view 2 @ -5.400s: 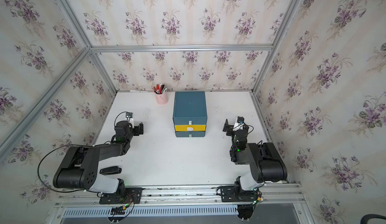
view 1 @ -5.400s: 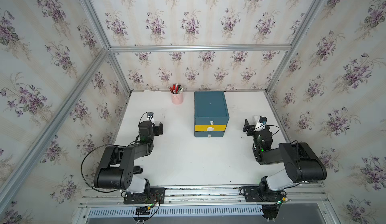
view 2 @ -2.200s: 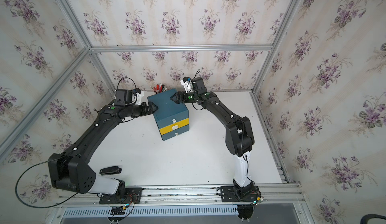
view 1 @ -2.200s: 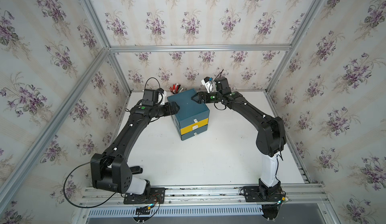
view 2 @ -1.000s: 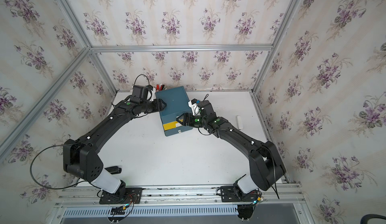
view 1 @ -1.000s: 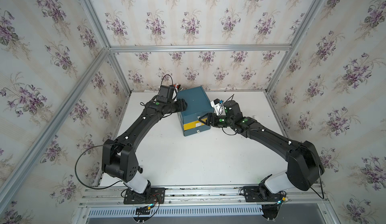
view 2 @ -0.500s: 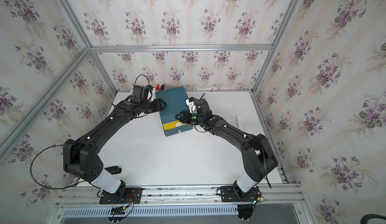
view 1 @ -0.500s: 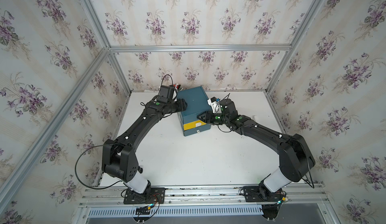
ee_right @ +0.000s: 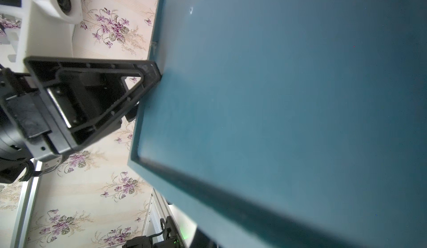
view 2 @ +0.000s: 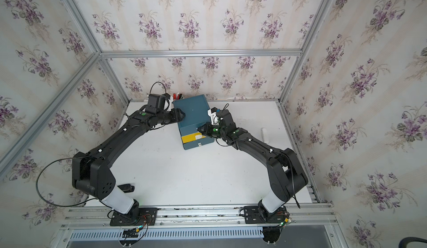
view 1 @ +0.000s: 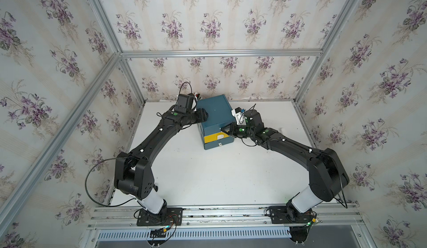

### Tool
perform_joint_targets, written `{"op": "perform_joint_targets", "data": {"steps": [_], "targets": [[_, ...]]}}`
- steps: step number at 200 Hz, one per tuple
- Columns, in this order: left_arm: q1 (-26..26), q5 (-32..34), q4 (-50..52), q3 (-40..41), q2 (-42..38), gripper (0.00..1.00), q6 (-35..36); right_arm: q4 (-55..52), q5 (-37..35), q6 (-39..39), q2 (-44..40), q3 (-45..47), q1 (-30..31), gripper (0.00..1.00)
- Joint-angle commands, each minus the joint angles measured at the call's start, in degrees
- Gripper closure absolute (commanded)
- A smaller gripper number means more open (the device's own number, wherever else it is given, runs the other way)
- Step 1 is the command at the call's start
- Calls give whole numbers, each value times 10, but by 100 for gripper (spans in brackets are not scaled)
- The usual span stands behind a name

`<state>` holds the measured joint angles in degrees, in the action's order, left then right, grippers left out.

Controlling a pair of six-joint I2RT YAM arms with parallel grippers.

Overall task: Take the seed bags out of the drawer
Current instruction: Open the drawer in the storage box.

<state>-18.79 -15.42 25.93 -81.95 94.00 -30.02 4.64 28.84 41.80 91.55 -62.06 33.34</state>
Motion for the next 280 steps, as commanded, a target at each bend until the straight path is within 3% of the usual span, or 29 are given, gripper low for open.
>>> {"op": "perform_joint_targets", "data": {"steps": [1,101,168,280], "targets": [[-2,5,50,1,6,36,9,9,2,3,-16,15,0,100],[-2,34,53,16,-4,36,9,-95,20,-19,-131,79,7,100],[-2,33,72,1,6,36,26,-180,-20,-32,-189,105,38,100],[-2,15,93,6,4,37,50,-233,-96,21,-289,153,91,100]]}}
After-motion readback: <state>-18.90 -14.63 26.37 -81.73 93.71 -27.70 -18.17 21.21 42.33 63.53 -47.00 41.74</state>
